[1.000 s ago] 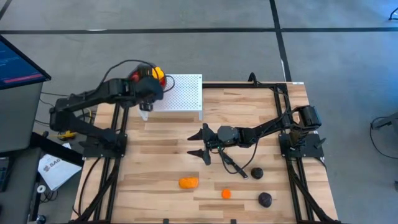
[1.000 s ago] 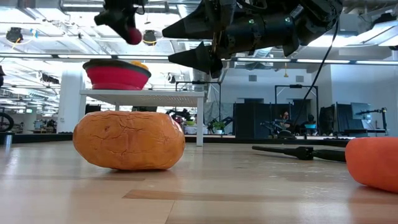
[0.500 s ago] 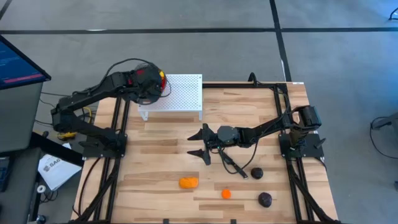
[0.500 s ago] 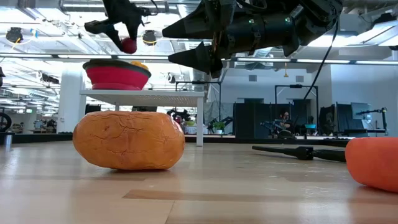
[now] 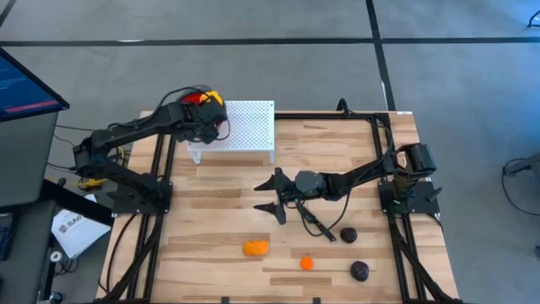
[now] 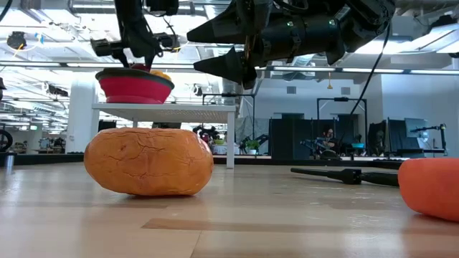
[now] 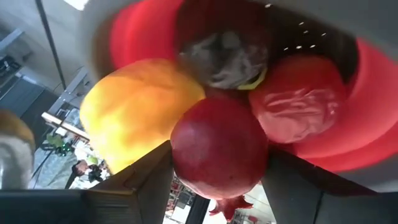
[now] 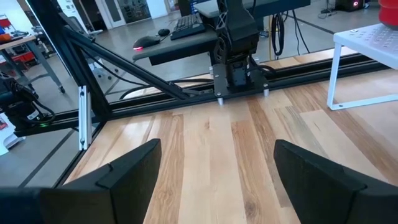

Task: Pick & Place Fruit
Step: Put the red pomegranate into the red strainer bowl on the shelf, then put the yellow mango into the red strainer bowl on the shelf

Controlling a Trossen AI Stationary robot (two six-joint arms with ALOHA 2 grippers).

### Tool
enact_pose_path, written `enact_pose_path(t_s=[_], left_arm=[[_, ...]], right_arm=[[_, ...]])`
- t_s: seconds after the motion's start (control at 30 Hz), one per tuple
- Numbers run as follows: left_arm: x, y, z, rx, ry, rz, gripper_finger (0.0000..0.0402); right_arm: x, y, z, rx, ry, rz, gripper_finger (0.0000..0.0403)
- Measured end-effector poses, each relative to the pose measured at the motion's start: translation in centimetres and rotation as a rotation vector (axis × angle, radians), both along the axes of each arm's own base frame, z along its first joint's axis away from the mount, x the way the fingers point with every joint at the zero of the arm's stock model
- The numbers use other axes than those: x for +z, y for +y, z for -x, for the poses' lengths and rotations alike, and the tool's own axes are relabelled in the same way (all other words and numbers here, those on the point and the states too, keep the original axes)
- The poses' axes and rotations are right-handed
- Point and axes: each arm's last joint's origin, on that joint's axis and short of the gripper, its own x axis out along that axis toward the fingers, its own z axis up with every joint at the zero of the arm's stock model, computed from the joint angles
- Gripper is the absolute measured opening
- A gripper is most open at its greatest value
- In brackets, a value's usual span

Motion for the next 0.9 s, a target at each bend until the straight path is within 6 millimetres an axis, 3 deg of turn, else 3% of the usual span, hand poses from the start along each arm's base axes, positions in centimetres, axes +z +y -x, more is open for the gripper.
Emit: enact_pose_path(t_s=[0.5,0.9], left_arm=[[-1.5,0.1,-0.2,0.006,-0.005,-0.005,0.0261],[0.9,-0.9,1.8,0.02,-0.098,-0.096,0.0262]], right_arm=[[0.0,0.0,0.0,0.0,0.0,0.0,0.0306],[0.1,0.0,0.0,0.0,-0.011,-0.002,0.0306]])
